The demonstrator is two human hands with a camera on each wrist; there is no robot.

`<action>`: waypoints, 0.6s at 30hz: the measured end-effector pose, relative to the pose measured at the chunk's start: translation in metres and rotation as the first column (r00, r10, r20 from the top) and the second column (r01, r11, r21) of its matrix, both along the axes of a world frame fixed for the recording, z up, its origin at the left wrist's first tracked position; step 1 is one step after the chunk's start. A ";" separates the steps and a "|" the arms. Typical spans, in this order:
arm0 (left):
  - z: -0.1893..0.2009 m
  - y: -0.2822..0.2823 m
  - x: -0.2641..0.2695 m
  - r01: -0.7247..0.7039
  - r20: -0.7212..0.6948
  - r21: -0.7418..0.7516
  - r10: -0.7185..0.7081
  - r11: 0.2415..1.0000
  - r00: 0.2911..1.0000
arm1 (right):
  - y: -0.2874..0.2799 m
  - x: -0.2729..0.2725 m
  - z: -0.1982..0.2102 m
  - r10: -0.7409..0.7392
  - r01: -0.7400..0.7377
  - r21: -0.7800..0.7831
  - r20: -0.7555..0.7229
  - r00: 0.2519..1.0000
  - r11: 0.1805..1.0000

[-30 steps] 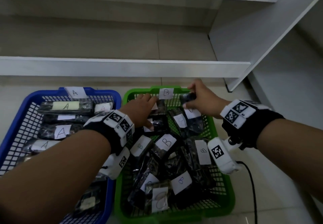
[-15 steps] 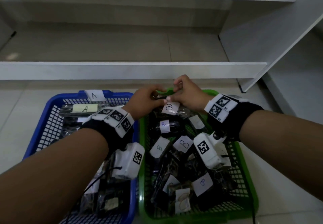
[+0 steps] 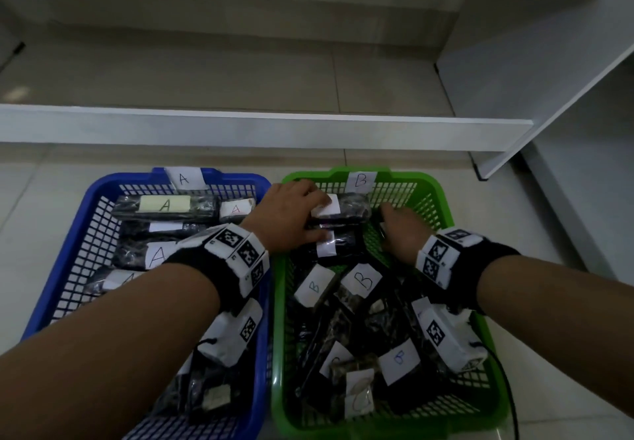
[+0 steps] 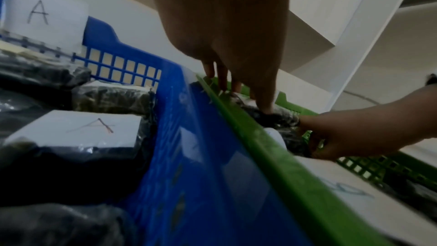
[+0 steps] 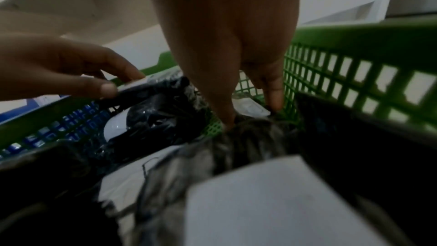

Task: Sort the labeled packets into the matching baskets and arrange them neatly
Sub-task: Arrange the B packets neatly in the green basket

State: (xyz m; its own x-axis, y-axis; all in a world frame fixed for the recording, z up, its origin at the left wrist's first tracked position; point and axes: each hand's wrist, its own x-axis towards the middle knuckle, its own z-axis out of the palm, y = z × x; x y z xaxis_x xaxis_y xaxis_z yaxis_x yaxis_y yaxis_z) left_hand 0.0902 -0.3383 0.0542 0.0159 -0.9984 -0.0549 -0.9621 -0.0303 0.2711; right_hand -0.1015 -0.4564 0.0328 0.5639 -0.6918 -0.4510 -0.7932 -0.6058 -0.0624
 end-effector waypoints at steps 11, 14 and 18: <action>0.000 -0.007 -0.007 -0.021 0.113 0.080 0.012 0.997 0.994 | -0.030 -0.005 0.030 -0.043 0.037 0.070 0.081 0.996 0.997; 0.000 -0.008 -0.006 -0.031 0.090 0.090 0.023 0.995 0.996 | -0.028 -0.002 0.044 0.168 -0.165 0.039 -0.093 0.981 0.985; 0.001 -0.008 -0.005 -0.040 0.071 0.104 0.033 0.994 0.997 | -0.012 0.004 0.046 0.352 -0.373 -0.026 -0.278 0.894 0.928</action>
